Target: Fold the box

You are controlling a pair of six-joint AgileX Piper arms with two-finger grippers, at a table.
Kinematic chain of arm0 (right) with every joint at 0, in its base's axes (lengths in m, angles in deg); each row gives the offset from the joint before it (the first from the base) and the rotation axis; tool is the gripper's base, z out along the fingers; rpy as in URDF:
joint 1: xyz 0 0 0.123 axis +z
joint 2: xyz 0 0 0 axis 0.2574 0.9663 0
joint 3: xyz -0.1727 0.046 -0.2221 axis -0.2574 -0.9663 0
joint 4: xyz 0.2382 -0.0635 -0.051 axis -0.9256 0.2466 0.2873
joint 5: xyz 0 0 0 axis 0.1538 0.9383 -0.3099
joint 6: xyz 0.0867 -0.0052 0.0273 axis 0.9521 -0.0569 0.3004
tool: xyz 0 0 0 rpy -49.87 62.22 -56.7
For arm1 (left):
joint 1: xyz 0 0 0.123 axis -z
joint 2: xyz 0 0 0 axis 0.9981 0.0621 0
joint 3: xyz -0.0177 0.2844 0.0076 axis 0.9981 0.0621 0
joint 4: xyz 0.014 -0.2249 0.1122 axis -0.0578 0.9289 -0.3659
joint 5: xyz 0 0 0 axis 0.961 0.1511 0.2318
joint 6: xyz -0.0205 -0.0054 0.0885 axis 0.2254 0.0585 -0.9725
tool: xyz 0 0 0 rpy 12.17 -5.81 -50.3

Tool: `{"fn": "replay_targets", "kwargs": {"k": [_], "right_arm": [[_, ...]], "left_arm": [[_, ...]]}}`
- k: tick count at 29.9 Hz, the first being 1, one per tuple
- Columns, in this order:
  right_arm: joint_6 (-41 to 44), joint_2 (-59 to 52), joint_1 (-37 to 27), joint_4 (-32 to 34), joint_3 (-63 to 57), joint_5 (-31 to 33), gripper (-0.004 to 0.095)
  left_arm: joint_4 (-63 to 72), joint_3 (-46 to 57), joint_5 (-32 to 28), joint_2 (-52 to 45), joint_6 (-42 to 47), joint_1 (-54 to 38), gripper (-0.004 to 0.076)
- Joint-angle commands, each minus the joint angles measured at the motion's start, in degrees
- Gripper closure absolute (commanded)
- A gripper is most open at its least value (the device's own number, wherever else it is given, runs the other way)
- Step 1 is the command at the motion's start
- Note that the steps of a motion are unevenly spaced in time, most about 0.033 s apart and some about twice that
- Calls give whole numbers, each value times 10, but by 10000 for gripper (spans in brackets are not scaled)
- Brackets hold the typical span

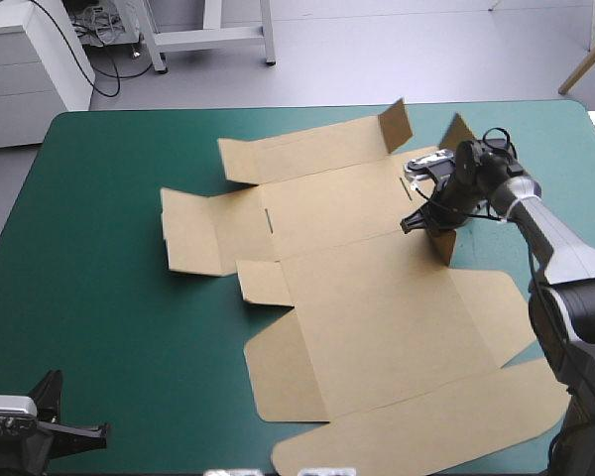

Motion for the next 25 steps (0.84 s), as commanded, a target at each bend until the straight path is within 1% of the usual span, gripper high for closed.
{"fn": "replay_targets", "kwargs": {"k": [1,3,5,11,19,23,25], "right_arm": [[-96,17,18,-48,99,11,926],[-152,42,35,-58,149,26,926],[-184,62,53,-58,188,33,926],[-299,113,123,-54,281,26,927],[-433,143,203,-62,322,-58,927],[-521,147,239,-62,323,-79,928],[-548,147,250,-65,323,-91,928]], "left_arm": [[-2,-12,-44,-5,1,2,734],[-2,-12,-44,-5,1,2,734],[-2,-12,-44,-5,1,2,734],[-2,-12,-44,-5,1,2,734],[1,-12,-44,-5,1,2,734],[1,-12,-44,-5,1,2,734],[1,-12,-44,-5,1,2,734]]}}
